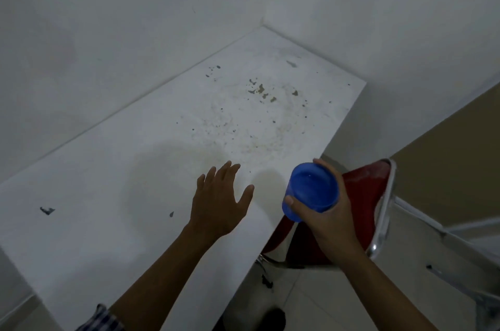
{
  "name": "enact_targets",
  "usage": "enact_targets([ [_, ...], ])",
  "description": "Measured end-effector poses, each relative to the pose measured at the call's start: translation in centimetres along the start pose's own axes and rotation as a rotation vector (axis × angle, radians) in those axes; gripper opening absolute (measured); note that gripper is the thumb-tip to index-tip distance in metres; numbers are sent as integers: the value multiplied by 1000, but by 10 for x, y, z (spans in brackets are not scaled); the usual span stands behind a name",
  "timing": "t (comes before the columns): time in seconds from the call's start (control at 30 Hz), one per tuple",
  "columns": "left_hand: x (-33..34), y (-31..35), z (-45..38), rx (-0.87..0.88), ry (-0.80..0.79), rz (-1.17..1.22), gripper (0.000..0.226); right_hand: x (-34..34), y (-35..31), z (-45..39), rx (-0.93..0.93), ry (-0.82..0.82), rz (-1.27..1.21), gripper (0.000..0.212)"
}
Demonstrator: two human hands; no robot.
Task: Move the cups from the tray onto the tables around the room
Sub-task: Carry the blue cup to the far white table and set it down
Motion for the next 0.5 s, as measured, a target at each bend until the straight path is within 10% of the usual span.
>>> enact_targets([
  [0.5,116,-37,-152,-52,-21,-161,79,23,100,-186,-4,-43,-60,76],
])
Point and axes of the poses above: each hand's wrist, its own z-axis away from the middle knuckle, its own x-axis out of the palm, y = z × x, the point moved 10 cm from there along -z, towards the middle knuckle, and after that the axes turned 9 degrees about -z, right-handed, at the moved point
